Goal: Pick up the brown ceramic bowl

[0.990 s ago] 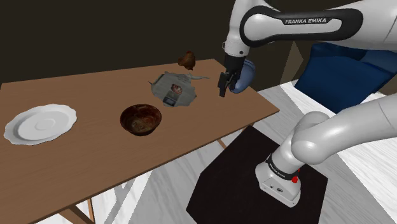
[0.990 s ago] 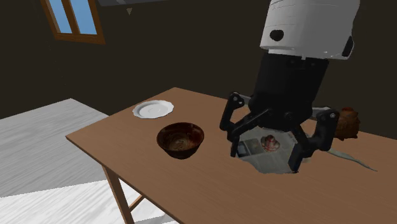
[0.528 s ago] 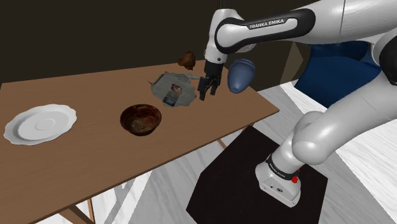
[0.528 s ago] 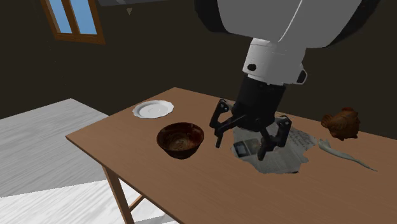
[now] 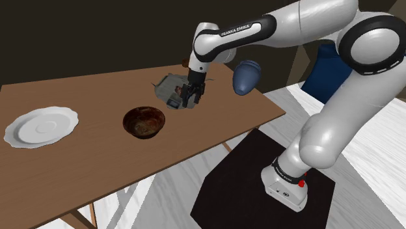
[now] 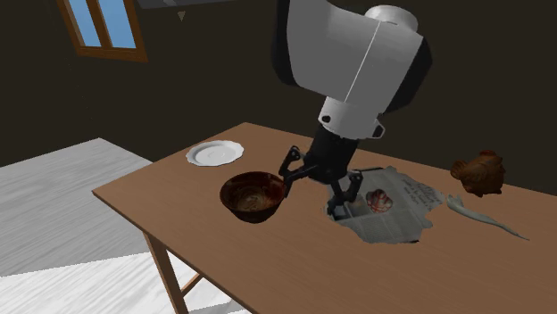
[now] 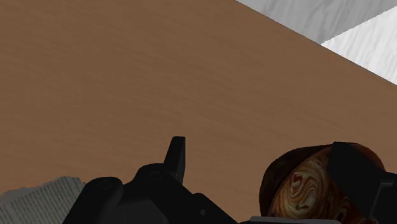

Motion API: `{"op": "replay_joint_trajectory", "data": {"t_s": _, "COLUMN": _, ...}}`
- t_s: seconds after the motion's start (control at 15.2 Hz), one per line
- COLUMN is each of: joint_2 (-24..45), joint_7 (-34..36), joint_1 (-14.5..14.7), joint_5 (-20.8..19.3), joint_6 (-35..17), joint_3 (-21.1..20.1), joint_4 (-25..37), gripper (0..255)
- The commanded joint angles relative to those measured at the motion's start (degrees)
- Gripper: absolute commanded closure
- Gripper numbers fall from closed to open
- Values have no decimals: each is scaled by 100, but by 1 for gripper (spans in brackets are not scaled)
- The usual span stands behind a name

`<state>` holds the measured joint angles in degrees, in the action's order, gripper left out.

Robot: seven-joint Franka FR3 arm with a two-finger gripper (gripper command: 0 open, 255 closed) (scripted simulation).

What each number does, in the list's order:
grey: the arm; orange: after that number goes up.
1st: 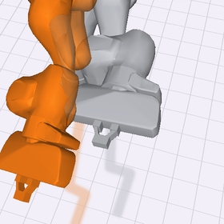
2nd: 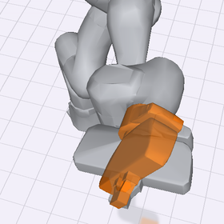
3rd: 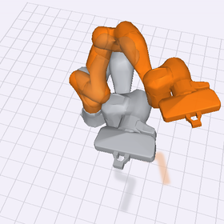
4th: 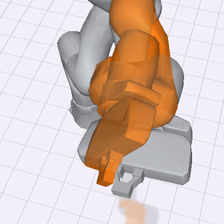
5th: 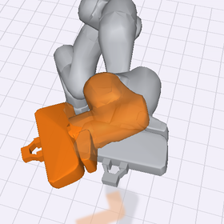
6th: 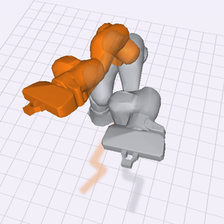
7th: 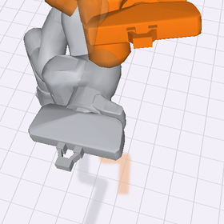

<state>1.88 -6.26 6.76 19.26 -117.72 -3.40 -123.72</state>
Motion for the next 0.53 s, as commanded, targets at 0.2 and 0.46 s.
{"op": "replay_joint_trajectory", "data": {"t_s": 0.2, "joint_2": 1053, "joint_7": -196, "joint_1": 61, "joint_5": 433, "joint_6": -258, "joint_3": -114, "joint_4": 840, "gripper": 0}}
{"op": "replay_joint_trajectory", "data": {"t_s": 0.46, "joint_2": 1893, "joint_7": -303, "joint_1": 88, "joint_5": 712, "joint_6": -350, "joint_3": -235, "joint_4": 1632, "gripper": 0}}
